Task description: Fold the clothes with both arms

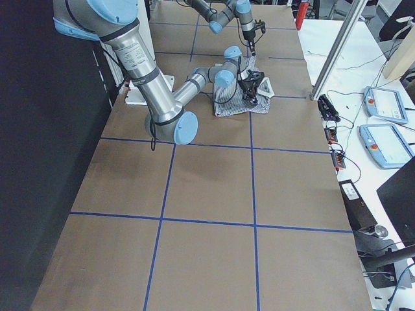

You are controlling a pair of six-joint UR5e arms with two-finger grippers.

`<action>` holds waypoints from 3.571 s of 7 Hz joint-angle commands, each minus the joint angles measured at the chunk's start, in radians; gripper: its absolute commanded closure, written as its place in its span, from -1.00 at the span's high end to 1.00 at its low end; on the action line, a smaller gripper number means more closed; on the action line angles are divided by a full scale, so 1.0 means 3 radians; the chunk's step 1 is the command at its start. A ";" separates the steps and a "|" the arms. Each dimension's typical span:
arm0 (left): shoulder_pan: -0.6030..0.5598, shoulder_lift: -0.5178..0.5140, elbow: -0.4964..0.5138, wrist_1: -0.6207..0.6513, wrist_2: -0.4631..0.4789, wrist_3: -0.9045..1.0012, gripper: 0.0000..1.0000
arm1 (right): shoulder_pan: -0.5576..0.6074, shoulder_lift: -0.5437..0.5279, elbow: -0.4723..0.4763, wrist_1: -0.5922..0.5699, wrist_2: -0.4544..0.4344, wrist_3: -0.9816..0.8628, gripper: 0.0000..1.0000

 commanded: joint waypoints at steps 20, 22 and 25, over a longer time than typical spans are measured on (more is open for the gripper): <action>0.0858 0.1078 -0.1082 -0.0646 -0.0027 -0.0673 0.51 | 0.0627 -0.0398 0.0098 0.0352 0.0988 -0.1594 1.00; 0.0997 0.1222 -0.1056 -0.0826 0.0070 -0.0947 0.21 | 0.0632 -0.0403 0.0118 0.0352 0.0988 -0.1594 1.00; 0.1002 0.1222 -0.1015 -0.0821 0.0086 -0.0942 0.18 | 0.0632 -0.0409 0.0123 0.0352 0.0983 -0.1594 1.00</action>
